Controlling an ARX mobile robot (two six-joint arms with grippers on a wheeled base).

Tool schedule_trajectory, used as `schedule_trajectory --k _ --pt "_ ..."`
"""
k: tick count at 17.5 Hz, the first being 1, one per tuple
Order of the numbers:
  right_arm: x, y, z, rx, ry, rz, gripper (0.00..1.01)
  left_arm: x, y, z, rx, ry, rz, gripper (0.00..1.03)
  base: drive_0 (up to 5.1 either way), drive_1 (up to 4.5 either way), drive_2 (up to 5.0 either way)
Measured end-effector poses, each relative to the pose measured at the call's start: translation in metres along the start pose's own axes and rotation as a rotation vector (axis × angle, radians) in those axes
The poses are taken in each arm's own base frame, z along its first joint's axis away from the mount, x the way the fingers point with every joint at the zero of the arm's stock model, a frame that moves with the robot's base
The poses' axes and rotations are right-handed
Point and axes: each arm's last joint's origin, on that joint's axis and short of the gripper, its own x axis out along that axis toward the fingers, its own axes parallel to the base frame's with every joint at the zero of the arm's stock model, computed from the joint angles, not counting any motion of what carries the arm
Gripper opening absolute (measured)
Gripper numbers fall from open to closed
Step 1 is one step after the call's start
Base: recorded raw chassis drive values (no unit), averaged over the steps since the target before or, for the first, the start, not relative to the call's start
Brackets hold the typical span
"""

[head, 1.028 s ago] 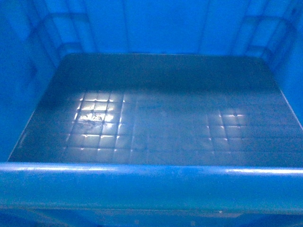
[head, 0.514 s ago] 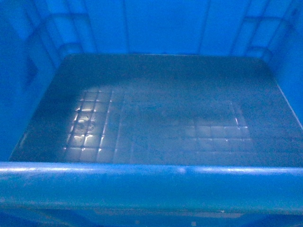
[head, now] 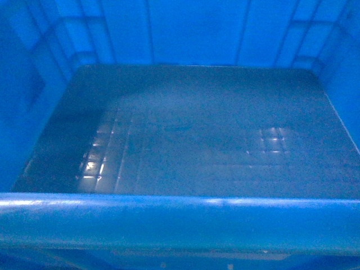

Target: Place box next to blue box on left shelf

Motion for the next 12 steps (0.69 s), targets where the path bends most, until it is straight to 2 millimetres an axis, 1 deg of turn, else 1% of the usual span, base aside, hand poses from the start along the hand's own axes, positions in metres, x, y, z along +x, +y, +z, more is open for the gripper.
schedule_trajectory --k 12 --pt "0.0000 0.0000 0.0000 0.000 0.000 0.000 0.10 0.0000 0.0000 -0.0001 0.000 0.000 0.000 0.14 -1.6 -1.60 -1.6"
